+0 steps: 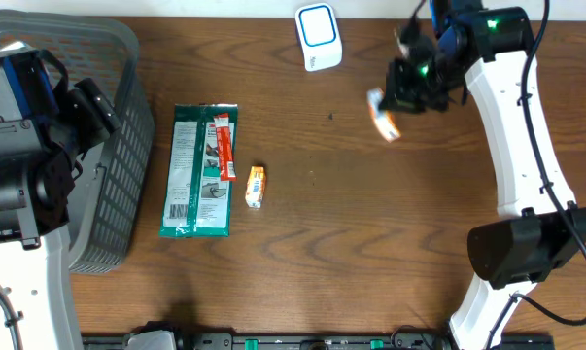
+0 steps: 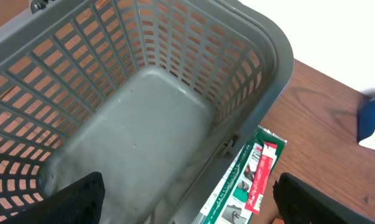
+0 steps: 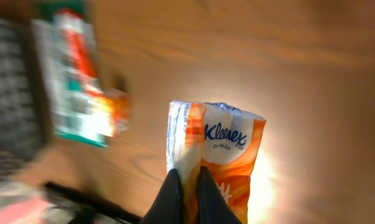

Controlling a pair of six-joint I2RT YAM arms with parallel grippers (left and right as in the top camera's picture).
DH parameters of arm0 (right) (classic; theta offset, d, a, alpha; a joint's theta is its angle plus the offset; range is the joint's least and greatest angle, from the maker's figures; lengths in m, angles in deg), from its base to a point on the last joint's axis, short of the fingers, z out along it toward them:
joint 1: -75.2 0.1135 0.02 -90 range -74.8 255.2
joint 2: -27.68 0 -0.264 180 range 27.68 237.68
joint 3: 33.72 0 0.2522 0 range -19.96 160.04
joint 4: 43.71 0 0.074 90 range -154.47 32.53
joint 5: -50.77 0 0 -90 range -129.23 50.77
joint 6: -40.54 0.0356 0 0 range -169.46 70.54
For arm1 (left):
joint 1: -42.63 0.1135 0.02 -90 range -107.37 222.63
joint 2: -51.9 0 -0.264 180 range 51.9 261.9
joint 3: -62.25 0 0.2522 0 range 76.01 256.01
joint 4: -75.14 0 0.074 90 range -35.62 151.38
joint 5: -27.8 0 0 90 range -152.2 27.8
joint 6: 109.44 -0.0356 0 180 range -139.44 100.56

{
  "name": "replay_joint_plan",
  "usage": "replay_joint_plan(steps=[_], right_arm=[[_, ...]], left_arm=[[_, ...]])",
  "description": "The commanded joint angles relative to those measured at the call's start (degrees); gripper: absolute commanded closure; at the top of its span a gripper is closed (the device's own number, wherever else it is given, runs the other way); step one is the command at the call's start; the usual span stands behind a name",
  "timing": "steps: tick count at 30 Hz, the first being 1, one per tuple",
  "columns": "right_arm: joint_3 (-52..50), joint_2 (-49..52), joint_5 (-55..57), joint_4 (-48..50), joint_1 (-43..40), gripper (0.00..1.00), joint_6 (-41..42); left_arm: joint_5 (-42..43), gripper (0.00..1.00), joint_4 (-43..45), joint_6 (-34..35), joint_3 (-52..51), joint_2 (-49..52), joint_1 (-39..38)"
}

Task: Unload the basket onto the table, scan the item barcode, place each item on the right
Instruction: 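Carry the Kleenex pack right and drop it beside the jar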

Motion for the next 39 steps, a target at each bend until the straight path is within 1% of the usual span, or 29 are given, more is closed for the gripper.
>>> replay_joint_plan(steps=[1,7,12,17,22,23,25,26,27,28,31,32,36,39], right_arm=[[-2.95,0.28,11.39,-4.11,0.35,0.99,-3.37],[-11.39,0.28,17.81,-3.17,0.02,0.99,-2.82],[-20.17,0.28,28.85,0.20,-1.07,0.99,-1.75],[-30.58,0.28,42.40,9.22,-1.38,0.99,-1.77],[-40.92,0.28,50.66,19.78,-2.25,0.99,-1.79],[-43.93,0.28,53.20,23.23,-2.71,0.99,-1.79],[-46.47,0.28,54.71,26.25,-3.17,0.97,-1.79],[-47.19,0.28,54.64,27.06,-3.37,0.84,-1.79],[-47.71,0.28,54.64,27.63,-3.58,0.55,-1.79],[-47.93,0.28,54.64,27.93,-3.80,0.32,-1.79],[-47.93,0.28,54.66,28.13,-4.33,0.04,-2.91],[-47.93,0.28,54.66,28.37,-4.44,0.01,-2.89],[-47.93,0.28,53.86,28.46,-4.33,0.01,-2.84],[-47.93,0.28,50.80,28.72,-4.04,0.01,-2.89]], left_arm=[[-0.52,0.12,-0.02,0.09,0.31,0.00,0.24],[-0.50,0.12,-0.02,0.09,0.31,0.00,0.24],[-0.52,0.12,-0.02,0.09,0.31,0.00,0.24],[-0.52,0.12,-0.02,0.09,0.31,0.00,0.24],[-0.50,0.12,-0.02,0.09,0.31,0.00,0.24],[-0.50,0.12,-0.02,0.09,0.31,0.00,0.24],[-0.50,0.12,-0.02,0.09,0.31,0.00,0.24],[-0.52,0.12,-0.02,0.09,0.31,0.00,0.24],[-0.50,0.12,-0.02,0.09,0.31,0.00,0.24],[-0.52,0.12,-0.02,0.09,0.31,0.00,0.24],[-0.50,0.12,-0.02,0.09,0.31,0.00,0.24],[-0.52,0.12,-0.02,0.09,0.31,0.00,0.24],[-0.50,0.12,-0.02,0.09,0.31,0.00,0.24],[-0.50,0.12,-0.02,0.09,0.31,0.00,0.24]])
